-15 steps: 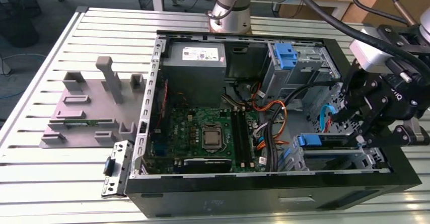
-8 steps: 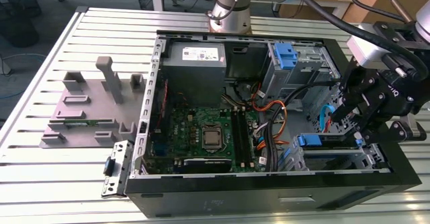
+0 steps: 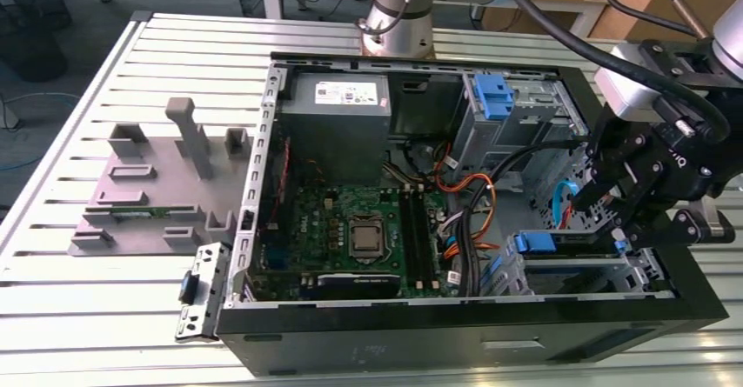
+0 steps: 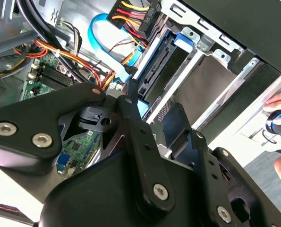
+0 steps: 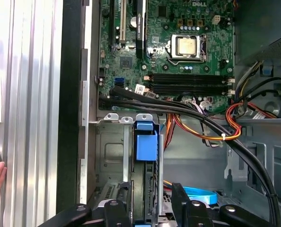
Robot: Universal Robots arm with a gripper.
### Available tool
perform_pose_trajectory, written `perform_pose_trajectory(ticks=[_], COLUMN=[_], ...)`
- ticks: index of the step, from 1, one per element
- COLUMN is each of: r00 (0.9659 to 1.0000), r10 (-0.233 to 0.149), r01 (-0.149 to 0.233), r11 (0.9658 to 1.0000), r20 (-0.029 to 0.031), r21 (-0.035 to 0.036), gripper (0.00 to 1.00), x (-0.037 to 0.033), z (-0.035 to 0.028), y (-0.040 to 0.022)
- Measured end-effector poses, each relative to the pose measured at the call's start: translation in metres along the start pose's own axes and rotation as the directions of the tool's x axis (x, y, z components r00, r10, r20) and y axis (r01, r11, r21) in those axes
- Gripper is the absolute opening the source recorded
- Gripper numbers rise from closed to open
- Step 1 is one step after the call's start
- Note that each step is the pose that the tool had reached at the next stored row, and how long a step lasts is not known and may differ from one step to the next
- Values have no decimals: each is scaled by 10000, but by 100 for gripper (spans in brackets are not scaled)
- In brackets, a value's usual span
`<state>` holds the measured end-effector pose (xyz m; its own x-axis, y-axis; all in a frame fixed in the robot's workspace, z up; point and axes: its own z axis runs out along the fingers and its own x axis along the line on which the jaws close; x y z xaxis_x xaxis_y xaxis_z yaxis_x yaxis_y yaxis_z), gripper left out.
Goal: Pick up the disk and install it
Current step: 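Insert the disk into the insertion slot, then insert the first disk wire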
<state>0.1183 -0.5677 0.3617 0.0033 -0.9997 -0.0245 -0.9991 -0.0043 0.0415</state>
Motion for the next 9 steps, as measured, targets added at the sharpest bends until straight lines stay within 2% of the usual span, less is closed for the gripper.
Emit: perform_pose_trajectory(ticks=[9], r00=[10000], r10=[-1], r01=[1], r11=[10000], r20=[-1], r21=[26], gripper=[48], x=[0], z=[0], y=[0])
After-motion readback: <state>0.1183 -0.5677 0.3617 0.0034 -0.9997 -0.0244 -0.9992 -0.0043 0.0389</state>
